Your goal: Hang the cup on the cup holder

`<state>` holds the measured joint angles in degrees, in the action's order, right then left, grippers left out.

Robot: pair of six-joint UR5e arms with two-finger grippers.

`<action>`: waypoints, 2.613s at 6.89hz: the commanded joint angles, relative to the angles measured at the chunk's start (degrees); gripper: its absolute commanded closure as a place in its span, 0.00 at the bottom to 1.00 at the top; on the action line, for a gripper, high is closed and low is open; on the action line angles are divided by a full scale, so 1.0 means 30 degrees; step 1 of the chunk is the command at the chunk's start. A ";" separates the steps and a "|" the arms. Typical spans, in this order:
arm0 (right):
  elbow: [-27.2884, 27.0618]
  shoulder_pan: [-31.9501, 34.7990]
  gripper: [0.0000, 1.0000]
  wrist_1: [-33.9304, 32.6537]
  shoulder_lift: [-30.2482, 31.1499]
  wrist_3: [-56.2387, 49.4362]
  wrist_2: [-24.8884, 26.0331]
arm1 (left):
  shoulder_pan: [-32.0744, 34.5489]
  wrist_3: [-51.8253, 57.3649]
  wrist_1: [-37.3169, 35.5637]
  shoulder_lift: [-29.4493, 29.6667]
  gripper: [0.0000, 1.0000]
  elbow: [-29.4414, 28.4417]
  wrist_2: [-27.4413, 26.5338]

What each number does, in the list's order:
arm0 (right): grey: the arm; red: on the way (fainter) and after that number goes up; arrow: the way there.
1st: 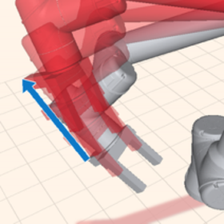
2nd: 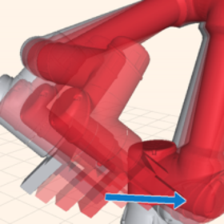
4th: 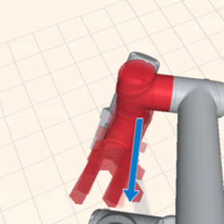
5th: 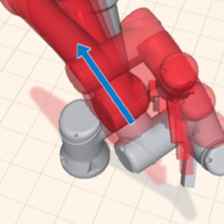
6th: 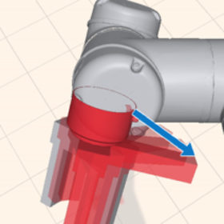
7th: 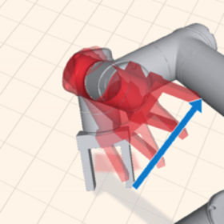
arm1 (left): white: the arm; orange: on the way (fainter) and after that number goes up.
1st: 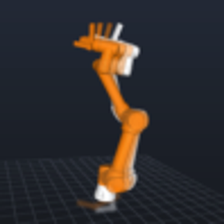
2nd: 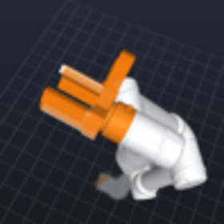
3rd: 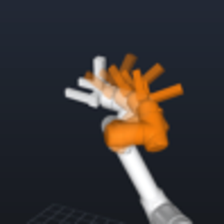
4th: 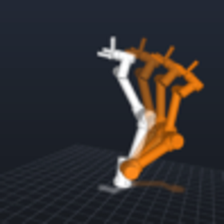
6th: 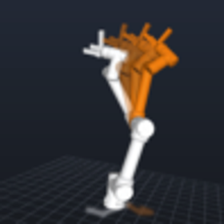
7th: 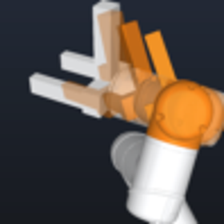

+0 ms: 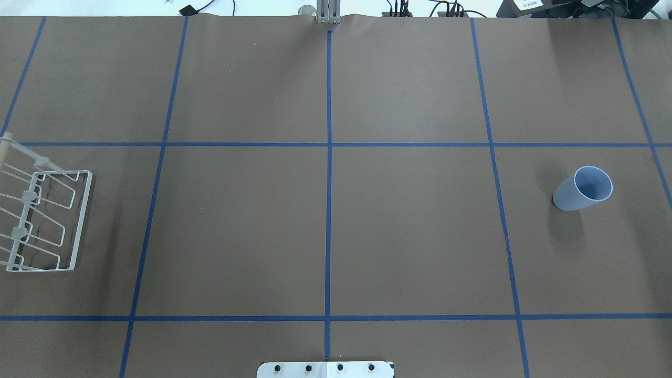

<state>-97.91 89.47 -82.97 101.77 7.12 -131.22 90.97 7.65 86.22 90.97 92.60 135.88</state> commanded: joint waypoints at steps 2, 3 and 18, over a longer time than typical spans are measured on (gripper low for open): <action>-0.0029 -0.0058 0.00 0.0029 -0.0085 0.0000 0.0000 | -0.0029 0.0029 0.0029 0.0027 0.02 0.0307 0.0117; -0.0088 -0.0204 0.00 0.0029 -0.0115 0.0000 0.0000 | 0.0000 0.0029 0.0000 0.0027 0.02 0.0335 0.0001; -0.1496 -0.9510 0.00 0.9258 -0.1786 0.7705 0.2949 | 0.0058 -0.0322 1.0426 -0.0792 0.02 -0.1919 0.0205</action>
<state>-102.60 65.53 -55.04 96.03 29.80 -126.66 91.06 6.69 116.35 88.91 87.06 136.50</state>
